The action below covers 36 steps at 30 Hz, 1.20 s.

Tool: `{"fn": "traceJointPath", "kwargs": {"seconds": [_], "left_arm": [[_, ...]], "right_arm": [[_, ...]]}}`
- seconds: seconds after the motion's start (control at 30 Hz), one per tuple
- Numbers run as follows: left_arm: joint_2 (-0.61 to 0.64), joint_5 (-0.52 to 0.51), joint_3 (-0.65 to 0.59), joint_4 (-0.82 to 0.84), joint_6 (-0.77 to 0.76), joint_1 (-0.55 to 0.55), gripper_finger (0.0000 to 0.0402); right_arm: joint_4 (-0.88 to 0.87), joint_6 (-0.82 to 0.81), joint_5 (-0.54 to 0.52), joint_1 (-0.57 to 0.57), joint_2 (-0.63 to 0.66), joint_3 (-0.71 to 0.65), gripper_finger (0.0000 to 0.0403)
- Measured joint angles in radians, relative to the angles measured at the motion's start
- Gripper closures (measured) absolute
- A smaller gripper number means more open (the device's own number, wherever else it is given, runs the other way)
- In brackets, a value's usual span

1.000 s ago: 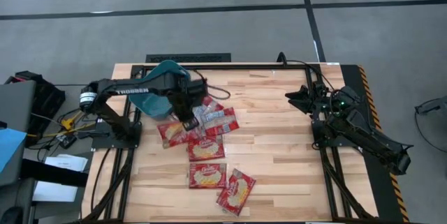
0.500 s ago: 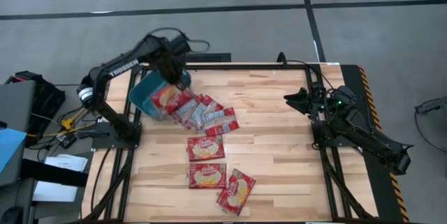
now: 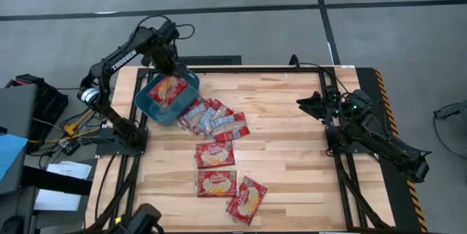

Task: Sort popcorn bags into baskets
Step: Put the popcorn bag into the green bin

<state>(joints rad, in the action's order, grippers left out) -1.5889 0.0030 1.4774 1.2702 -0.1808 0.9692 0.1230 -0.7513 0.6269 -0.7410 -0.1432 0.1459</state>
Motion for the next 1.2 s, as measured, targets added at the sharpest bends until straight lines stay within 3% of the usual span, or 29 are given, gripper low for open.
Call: {"fn": "traceJointPath", "kwargs": {"seconds": [0.5, 0.73, 0.87, 1.0, 1.2], "left_arm": [[0.0, 0.03, -0.232, -0.187, 0.004, 0.006, 0.0402], [0.0, -0.069, -0.256, -0.235, -0.01, 0.004, 0.0384], [0.0, -0.034, -0.256, -0.237, 0.024, 0.0, 0.0332], [0.0, -0.001, -0.247, -0.239, 0.04, -0.007, 0.0254], [0.0, 0.126, -0.135, -0.196, 0.038, -0.007, 0.0138]], "right_arm": [[0.0, 0.0, -0.009, 0.0, 0.0, 0.0, 0.0143], [0.0, 0.0, -0.009, 0.0, 0.0, 0.0, 0.0143], [0.0, -0.001, -0.001, 0.001, 0.0, 0.0, 0.0143], [0.0, -0.001, -0.001, 0.001, 0.0, 0.0, 0.0143], [0.001, -0.001, -0.001, 0.001, 0.0, 0.0, 0.0143]]}}
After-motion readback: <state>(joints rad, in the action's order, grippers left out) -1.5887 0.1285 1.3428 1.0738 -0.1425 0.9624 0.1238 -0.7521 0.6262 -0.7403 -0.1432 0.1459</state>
